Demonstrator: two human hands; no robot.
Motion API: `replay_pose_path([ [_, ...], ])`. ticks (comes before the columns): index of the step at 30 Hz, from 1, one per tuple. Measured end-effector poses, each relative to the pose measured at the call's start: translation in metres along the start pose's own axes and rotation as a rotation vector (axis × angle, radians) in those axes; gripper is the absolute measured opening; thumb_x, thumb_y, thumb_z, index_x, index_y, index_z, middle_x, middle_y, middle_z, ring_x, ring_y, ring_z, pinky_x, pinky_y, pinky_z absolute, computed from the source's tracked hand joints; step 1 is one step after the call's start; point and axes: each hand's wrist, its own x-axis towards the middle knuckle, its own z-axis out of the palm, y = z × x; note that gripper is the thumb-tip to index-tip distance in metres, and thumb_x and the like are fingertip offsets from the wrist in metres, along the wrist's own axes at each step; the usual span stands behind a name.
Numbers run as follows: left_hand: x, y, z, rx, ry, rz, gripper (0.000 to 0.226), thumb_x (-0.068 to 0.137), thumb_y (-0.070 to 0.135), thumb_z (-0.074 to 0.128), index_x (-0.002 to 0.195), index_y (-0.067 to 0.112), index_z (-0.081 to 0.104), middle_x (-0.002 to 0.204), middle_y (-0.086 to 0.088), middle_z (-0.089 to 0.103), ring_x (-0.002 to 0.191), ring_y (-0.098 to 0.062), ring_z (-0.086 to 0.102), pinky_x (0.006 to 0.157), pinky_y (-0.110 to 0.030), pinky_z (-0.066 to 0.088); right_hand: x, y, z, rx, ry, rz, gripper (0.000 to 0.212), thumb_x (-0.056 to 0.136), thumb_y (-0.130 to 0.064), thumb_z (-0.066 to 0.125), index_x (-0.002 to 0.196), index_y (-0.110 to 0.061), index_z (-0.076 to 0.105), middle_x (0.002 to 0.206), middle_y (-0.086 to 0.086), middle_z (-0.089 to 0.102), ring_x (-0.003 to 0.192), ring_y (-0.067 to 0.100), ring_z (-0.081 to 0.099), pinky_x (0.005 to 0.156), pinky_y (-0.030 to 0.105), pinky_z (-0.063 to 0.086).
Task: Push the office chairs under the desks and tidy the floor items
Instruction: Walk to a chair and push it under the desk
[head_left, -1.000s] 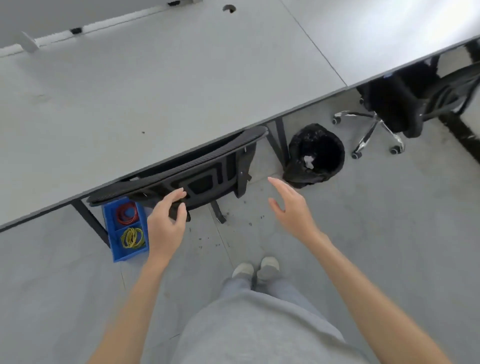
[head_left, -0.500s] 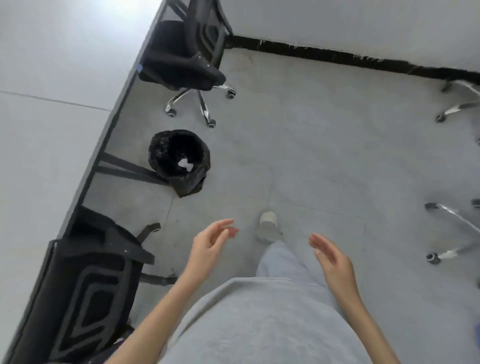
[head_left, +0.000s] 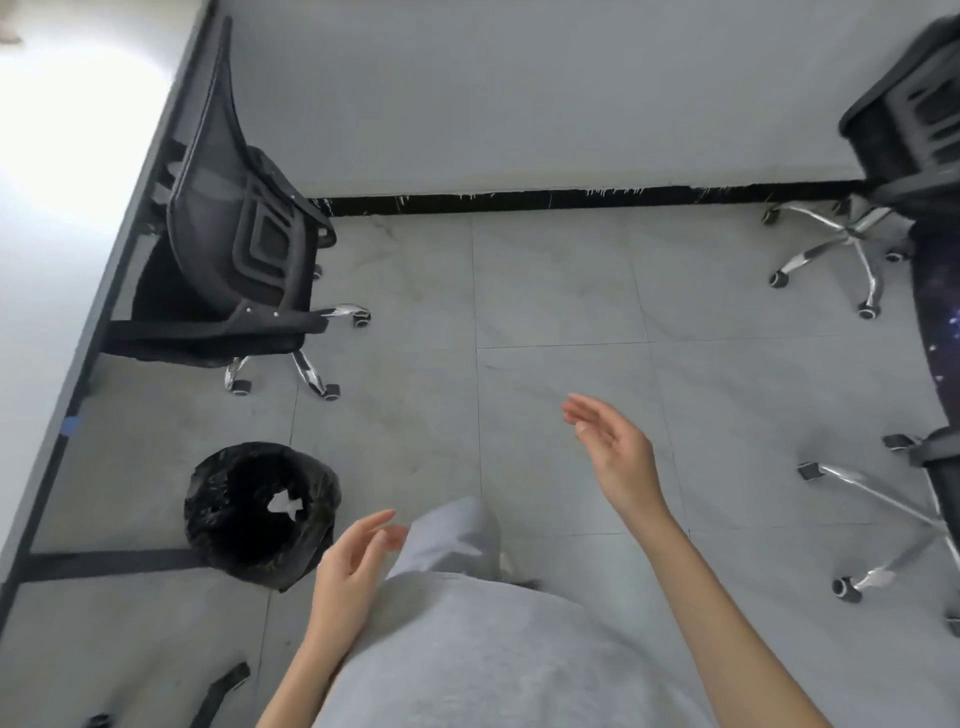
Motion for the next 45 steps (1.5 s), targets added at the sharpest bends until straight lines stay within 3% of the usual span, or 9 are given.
replay_pose_path([
  [5,0.111,0.044,0.032,0.038,-0.03,0.004,0.019,0.09,0.012,0.054,0.094,0.027,0.063,0.088,0.015,0.073,0.082,-0.004,0.067,0.075,-0.015,0.05,0.125,-0.026,0.0,0.032,0.001,-0.024,0.031,0.089,0.005,0.046,0.11,-0.013,0.06,0.1,-0.009,0.064,0.088,-0.013,0.061,0.082,0.005,0.045],
  [11,0.286,0.149,0.086,0.052,-0.14,0.082,0.027,0.093,0.008,0.049,0.094,0.032,0.061,0.08,0.023,0.071,0.078,-0.003,0.067,0.075,-0.015,0.049,0.234,-0.026,-0.016,0.041,0.036,0.159,0.029,0.09,0.006,0.046,0.101,-0.016,0.06,0.103,0.006,0.067,0.098,0.02,0.064,0.075,0.011,0.05],
  [17,0.425,0.275,0.119,0.003,-0.14,0.18,0.025,0.093,0.006,0.046,0.099,0.024,0.062,0.076,0.018,0.072,0.078,-0.001,0.067,0.073,-0.01,0.048,0.331,-0.06,-0.049,0.042,0.105,0.245,0.031,0.09,0.004,0.047,0.098,-0.021,0.064,0.105,-0.001,0.069,0.097,0.014,0.066,0.09,0.031,0.05],
  [21,0.486,0.317,0.131,-0.037,-0.071,0.19,0.026,0.093,0.007,0.047,0.097,0.028,0.061,0.079,0.016,0.071,0.08,-0.002,0.068,0.073,-0.008,0.047,0.422,-0.087,-0.053,0.016,0.029,0.25,0.03,0.09,0.004,0.048,0.095,-0.022,0.063,0.103,-0.001,0.068,0.089,0.005,0.067,0.08,0.022,0.053],
  [24,0.516,0.323,0.133,-0.068,0.044,0.128,0.029,0.093,0.006,0.048,0.095,0.032,0.061,0.078,0.023,0.071,0.079,0.0,0.067,0.072,-0.006,0.045,0.507,-0.113,-0.042,-0.099,-0.169,0.213,0.034,0.09,0.005,0.047,0.094,-0.025,0.063,0.101,-0.004,0.068,0.087,0.001,0.067,0.077,0.016,0.052],
  [28,0.53,0.314,0.134,-0.202,0.369,-0.069,0.031,0.092,0.002,0.048,0.092,0.03,0.062,0.079,0.023,0.071,0.076,-0.001,0.067,0.073,-0.01,0.048,0.626,-0.163,0.007,-0.261,-0.521,0.127,0.035,0.089,0.006,0.046,0.093,-0.025,0.062,0.097,-0.003,0.068,0.087,0.004,0.066,0.081,0.017,0.05],
  [35,0.511,0.316,0.14,-0.443,0.909,-0.304,0.028,0.091,-0.006,0.045,0.094,0.016,0.062,0.072,0.021,0.072,0.069,0.004,0.066,0.065,-0.006,0.047,0.713,-0.262,0.141,-0.409,-1.053,-0.142,0.03,0.088,0.011,0.043,0.101,-0.011,0.059,0.091,-0.006,0.065,0.076,-0.013,0.062,0.075,0.006,0.047],
  [40,0.51,0.318,0.095,-0.438,1.166,-0.312,0.032,0.091,-0.005,0.046,0.093,0.023,0.062,0.078,0.023,0.071,0.074,0.003,0.066,0.07,-0.006,0.047,0.706,-0.3,0.247,-0.474,-1.221,-0.398,0.029,0.088,0.003,0.048,0.103,-0.016,0.063,0.096,-0.006,0.067,0.085,-0.007,0.062,0.082,0.008,0.046],
  [45,0.515,0.308,-0.009,-0.132,1.341,-0.279,0.028,0.088,0.0,0.052,0.108,0.015,0.063,0.093,0.012,0.07,0.091,0.003,0.06,0.084,-0.009,0.044,0.68,-0.33,0.356,-0.533,-1.256,-0.997,0.036,0.085,0.0,0.055,0.12,-0.008,0.058,0.121,0.005,0.061,0.115,0.015,0.053,0.1,0.023,0.041],
])
